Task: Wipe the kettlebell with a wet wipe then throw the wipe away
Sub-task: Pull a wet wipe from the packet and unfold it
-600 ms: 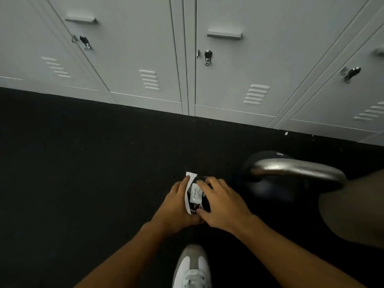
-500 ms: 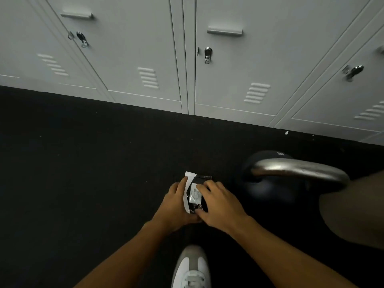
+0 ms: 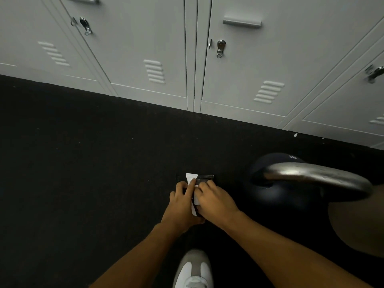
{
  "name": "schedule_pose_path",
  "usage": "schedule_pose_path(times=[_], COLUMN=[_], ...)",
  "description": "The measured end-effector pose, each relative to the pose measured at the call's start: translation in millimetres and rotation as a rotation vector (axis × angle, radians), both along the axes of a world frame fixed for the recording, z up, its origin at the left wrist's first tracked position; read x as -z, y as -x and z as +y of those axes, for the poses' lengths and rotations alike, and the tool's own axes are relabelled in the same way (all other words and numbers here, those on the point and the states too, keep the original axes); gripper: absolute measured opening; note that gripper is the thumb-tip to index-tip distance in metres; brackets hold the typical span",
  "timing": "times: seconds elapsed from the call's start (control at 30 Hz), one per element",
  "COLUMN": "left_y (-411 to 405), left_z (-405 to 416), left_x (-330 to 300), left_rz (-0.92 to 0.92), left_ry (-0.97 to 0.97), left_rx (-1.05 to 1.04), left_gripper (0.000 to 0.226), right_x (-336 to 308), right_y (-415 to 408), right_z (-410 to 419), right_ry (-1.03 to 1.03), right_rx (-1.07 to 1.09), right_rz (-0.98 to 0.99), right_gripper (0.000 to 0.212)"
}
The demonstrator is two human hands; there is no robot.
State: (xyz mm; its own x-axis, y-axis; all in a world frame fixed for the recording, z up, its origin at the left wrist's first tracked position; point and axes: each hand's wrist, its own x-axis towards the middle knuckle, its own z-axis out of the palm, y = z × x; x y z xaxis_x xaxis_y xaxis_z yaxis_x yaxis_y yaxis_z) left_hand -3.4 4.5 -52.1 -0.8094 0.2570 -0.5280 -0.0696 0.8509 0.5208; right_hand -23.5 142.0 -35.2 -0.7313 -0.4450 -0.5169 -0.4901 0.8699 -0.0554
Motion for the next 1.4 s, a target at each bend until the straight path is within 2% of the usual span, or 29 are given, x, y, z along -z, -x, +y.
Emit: schedule_pose_path(times=[0.2,0.37,0.53,0.7,0.87,1.03,1.1,1.27,1.4], left_y=[8,14,15,15,17,18,16,16,15], left_z=[-9,-9,-10,-7,-7,-2,0,0,1], left_x=[1,1,4,7,10,11,11,8,6], left_rz=[0.022,0.027,0.022,0.016,0.017,0.080,0.105,0.101,0.091], left_ry=[0.047,0.042,0.040,0.021,0.016,0.018,0.019,0.013,0.011], left_rx=[0.134,0.164,0.166,0.135,0.136,0.104,0.087,0.079,0.048], left_gripper=[0.119,0.119,0.122,0.126,0.127,0.115,0.112,0.110,0.113], right_x=[-1,7,9,7,1,-6,-7,-19,-25], right_y=[-4,-7,-11,-8,-3,7,10,27,42], right_z=[9,6,6,11,10,10,11,16,21], right_ry=[0.107,0.040,0.000,0.045,0.099,0.145,0.170,0.288,0.271], right_rx=[0.007,-0.026,-0.043,-0.028,-0.003,0.017,0.063,0.332,0.423], right_rz=[-0.033,-0.020,-0.027,-0.049,-0.036,-0.028,-0.038,0.008,0.018], right_gripper=[0.061,0.051,0.041,0.044,0.037,0.034,0.033,0.022,0.020])
